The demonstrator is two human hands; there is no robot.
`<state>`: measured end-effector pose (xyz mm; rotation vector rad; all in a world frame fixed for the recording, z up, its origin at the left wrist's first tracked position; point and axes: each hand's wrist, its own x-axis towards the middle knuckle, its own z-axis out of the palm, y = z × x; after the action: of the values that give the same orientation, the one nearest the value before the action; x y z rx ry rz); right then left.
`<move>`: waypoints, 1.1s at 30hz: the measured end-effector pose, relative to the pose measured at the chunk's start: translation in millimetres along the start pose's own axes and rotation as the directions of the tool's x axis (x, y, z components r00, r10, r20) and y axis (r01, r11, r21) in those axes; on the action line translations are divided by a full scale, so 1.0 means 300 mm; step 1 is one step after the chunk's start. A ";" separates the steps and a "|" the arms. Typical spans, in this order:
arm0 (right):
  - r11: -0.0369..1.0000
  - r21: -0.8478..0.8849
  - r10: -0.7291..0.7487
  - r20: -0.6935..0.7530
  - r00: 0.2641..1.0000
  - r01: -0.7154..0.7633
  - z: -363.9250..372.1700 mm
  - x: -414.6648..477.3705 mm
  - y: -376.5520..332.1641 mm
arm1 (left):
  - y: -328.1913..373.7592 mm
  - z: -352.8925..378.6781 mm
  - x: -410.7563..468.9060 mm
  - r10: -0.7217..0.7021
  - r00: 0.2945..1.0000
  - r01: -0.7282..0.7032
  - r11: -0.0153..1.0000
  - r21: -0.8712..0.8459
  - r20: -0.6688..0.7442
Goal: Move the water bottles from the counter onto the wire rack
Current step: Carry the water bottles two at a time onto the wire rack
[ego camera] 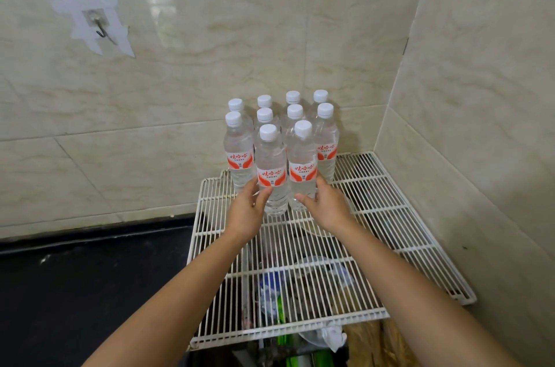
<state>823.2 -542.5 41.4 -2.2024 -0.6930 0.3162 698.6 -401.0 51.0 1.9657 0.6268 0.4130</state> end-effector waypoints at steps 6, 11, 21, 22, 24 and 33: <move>0.991 -0.104 -0.098 -0.170 0.980 0.081 -0.002 -0.041 -0.002 | 0.042 -0.060 -0.042 0.174 0.985 -0.167 0.955 0.245 -0.005; 0.838 -0.427 -0.495 -0.336 0.801 0.339 -0.012 -0.106 -0.042 | -0.011 -0.221 -0.138 0.273 0.945 -0.083 0.729 0.679 -0.178; 0.507 -0.353 -0.836 0.022 0.549 0.786 0.357 -0.230 -0.273 | -0.173 -0.482 -0.564 0.124 0.846 0.361 0.582 0.729 -0.518; 0.495 -0.323 -0.846 0.035 0.533 0.807 0.399 -0.252 -0.316 | -0.188 -0.520 -0.619 0.118 0.824 0.401 0.568 0.719 -0.554; 0.459 -0.264 -0.868 0.071 0.491 0.848 0.482 -0.309 -0.408 | -0.221 -0.602 -0.739 0.102 0.770 0.484 0.549 0.681 -0.629; 0.322 -0.083 -0.930 0.158 0.332 0.943 0.935 -0.718 -0.818 | -0.384 -1.072 -1.332 0.123 0.559 0.687 0.486 0.540 -0.820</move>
<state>433.1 -360.4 42.0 -1.5156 -1.9754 -0.2980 175.4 -362.9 84.9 2.3928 2.1355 0.8704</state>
